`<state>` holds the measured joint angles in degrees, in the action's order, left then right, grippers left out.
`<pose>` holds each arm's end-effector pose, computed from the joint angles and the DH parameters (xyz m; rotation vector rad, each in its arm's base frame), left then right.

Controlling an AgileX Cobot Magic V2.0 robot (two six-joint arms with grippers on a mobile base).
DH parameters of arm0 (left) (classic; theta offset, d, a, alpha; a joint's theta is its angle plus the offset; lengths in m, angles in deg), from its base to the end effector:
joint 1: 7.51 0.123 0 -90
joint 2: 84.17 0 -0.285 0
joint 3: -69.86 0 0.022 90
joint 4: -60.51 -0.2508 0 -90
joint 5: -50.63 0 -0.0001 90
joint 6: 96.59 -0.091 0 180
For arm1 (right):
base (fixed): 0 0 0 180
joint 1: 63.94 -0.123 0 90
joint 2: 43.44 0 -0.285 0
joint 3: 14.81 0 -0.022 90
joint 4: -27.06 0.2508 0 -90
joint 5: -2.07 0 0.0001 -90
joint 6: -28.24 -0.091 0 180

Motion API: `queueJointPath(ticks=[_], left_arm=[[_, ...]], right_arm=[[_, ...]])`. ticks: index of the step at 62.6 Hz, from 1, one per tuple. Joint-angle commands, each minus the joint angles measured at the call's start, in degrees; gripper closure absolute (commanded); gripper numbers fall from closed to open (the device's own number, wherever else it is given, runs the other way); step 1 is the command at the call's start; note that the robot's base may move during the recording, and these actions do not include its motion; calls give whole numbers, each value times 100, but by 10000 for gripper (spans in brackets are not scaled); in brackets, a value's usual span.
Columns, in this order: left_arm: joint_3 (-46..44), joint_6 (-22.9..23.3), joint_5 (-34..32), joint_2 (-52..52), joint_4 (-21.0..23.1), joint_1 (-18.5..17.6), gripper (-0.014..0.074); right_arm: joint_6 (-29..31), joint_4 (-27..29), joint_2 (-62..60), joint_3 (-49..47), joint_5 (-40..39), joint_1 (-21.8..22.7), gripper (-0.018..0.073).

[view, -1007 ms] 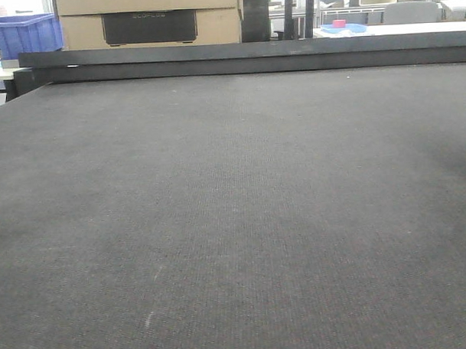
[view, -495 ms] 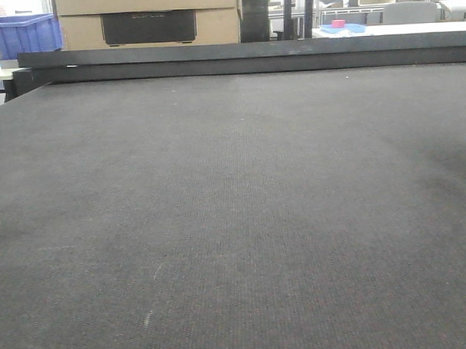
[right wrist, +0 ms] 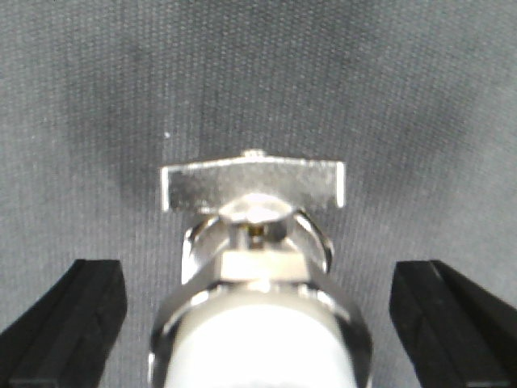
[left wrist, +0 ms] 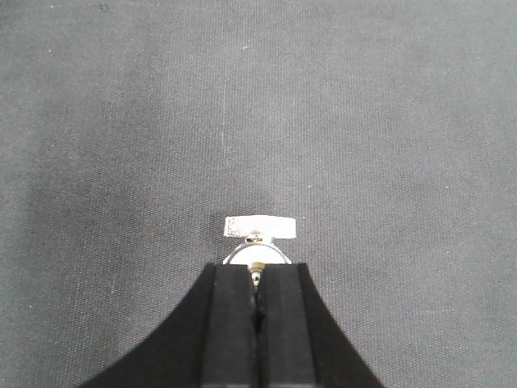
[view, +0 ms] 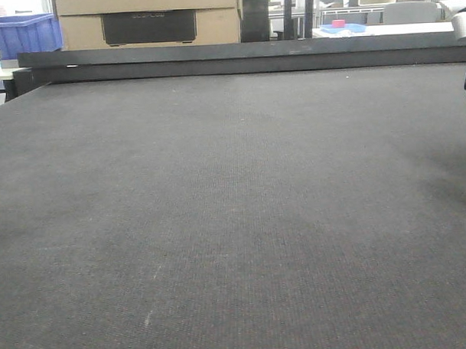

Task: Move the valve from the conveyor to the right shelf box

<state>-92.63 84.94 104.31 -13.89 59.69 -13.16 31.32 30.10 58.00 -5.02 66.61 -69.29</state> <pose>0.2093 -0.0197 0.3517 0.0942 2.4675 -0.0362 0.3032 0.0328 0.2414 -0.1933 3.0617 0.0770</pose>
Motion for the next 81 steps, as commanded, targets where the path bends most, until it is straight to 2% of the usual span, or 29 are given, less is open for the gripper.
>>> queueJointPath(ticks=[1, 7, 12, 17, 27, 29, 42, 50, 56, 63, 73, 81], left_arm=[[-50, 19, -59, -10, 47, 10, 707], [-50, 80, -59, -10, 82, 10, 707], [-50, 615, -59, -5, 82, 10, 707], [-50, 842, -36, 17, 47, 10, 707], [-50, 847, 168, 147, 47, 10, 707], [-60, 847, 245, 190, 47, 10, 707], [-508, 733, 1118, 741, 47, 10, 707], [-943, 453, 1598, 1210, 82, 10, 707], [-1225, 277, 1629, 1540, 82, 10, 696], [-1310, 204, 1629, 1777, 82, -12, 561], [-1299, 204, 1629, 2051, 47, -12, 235], [-1288, -12, 1629, 2254, 47, -12, 92]], right_arm=[[1, -86, -4, 17, -79, 25, 10], [1, -86, -4, 17, -79, 25, 21], [1, -86, -4, 17, -79, 25, 107], [1, -86, -4, 17, -79, 25, 254], [1, -86, -4, 17, -79, 25, 674], [1, -86, -4, 17, -79, 25, 727], [1, -86, -4, 17, -91, 25, 721], [1, -86, -4, 17, -186, 25, 721], [1, -86, -4, 17, -262, 25, 721], [1, -86, -4, 17, -285, 25, 721], [1, -86, -4, 17, -338, 25, 721], [1, -75, -4, 17, -377, 25, 721]])
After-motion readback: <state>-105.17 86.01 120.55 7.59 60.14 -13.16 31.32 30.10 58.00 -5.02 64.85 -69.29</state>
